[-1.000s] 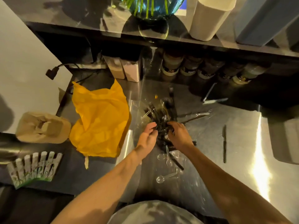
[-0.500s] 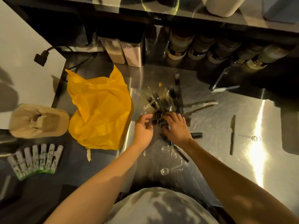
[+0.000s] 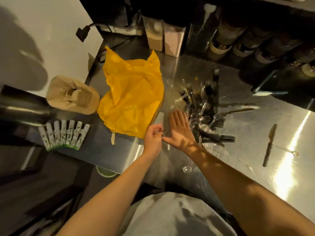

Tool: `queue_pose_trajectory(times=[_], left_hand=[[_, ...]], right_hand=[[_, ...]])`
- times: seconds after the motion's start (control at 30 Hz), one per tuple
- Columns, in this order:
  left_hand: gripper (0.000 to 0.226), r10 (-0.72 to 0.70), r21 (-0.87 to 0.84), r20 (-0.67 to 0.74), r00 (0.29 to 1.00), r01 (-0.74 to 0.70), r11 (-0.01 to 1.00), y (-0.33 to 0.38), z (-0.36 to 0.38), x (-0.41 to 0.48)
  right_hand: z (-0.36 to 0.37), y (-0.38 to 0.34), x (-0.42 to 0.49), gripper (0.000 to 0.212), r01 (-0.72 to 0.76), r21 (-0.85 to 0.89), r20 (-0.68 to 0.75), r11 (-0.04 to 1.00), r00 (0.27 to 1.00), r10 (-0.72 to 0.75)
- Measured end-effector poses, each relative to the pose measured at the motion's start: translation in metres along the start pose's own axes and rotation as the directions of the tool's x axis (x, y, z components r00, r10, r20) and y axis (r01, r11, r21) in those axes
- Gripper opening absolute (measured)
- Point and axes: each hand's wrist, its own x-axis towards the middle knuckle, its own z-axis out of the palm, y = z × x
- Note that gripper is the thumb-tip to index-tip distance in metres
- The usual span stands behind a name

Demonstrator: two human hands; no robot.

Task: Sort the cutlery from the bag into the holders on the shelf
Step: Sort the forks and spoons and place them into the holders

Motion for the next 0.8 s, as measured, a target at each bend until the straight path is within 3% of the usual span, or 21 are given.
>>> queue_pose_trajectory(times=[0.17, 0.33, 0.5, 0.8], left_hand=[[0.036, -0.039, 0.038, -0.065, 0.997, 0.042, 0.998, -0.02, -0.006, -0.012], [0.027, -0.129, -0.11, -0.002, 0.992, 0.128, 0.986, -0.031, -0.002, -0.017], [0.015, -0.279, -0.31, 0.09, 0.956, 0.293, 0.904, -0.036, 0.005, -0.027], [0.031, -0.38, -0.355, 0.156, 0.912, 0.411, 0.84, -0.043, 0.004, -0.044]], right_hand=[[0.013, 0.003, -0.005, 0.093, 0.072, -0.097, -0.009, 0.993, 0.997, -0.073], [0.018, 0.001, -0.029, 0.067, 0.093, 0.012, -0.063, 0.996, 0.994, -0.092], [0.02, 0.01, -0.054, 0.058, 0.089, 0.114, -0.098, 0.989, 0.992, -0.078], [0.031, 0.014, -0.067, 0.057, 0.022, 0.126, -0.203, 0.992, 0.979, 0.004]])
